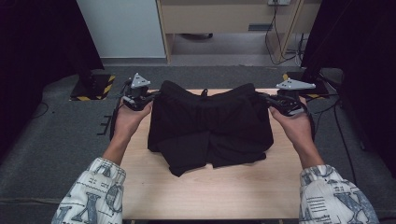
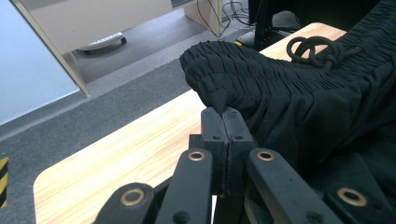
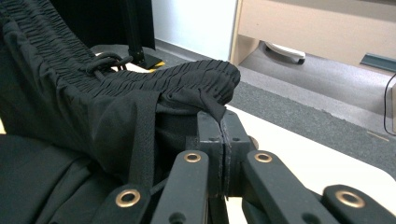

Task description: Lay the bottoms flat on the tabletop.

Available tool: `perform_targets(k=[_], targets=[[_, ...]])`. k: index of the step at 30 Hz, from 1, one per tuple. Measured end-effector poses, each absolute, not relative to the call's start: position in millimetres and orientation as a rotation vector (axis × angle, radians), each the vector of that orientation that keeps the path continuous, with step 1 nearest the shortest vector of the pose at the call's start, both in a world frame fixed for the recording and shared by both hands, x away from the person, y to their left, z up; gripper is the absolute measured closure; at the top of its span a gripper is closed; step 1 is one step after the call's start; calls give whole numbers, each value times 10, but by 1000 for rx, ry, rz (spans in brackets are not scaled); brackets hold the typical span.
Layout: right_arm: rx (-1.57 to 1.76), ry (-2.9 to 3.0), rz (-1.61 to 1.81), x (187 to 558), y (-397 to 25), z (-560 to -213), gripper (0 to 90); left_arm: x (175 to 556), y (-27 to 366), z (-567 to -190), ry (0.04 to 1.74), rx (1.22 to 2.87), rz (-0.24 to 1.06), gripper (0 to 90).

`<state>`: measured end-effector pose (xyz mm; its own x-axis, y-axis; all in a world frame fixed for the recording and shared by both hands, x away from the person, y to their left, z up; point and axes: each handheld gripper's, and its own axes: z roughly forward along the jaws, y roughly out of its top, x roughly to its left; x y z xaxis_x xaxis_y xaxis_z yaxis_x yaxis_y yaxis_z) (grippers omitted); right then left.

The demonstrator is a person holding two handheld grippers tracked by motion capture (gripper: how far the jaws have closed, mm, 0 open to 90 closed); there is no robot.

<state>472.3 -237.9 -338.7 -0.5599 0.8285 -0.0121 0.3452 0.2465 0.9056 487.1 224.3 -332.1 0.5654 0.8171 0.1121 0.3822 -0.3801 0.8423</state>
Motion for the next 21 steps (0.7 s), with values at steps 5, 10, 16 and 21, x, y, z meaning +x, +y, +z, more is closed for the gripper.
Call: perform_targets(k=[5, 10, 16, 21], targets=[[1095, 2005, 1293, 4797, -2413, -3385, 894, 4967, 2203, -3267, 954, 1978, 673, 885], [1093, 1988, 1304, 4889, -2450, -3328, 894, 5102, 2164, -3230, 963, 1992, 659, 885], [1135, 2024, 1286, 5047, -2462, -3473, 894, 5284, 2128, -3347, 990, 2021, 632, 885], [1183, 2041, 1274, 5252, -2502, -3582, 894, 5496, 2097, -3409, 1015, 2028, 617, 885]])
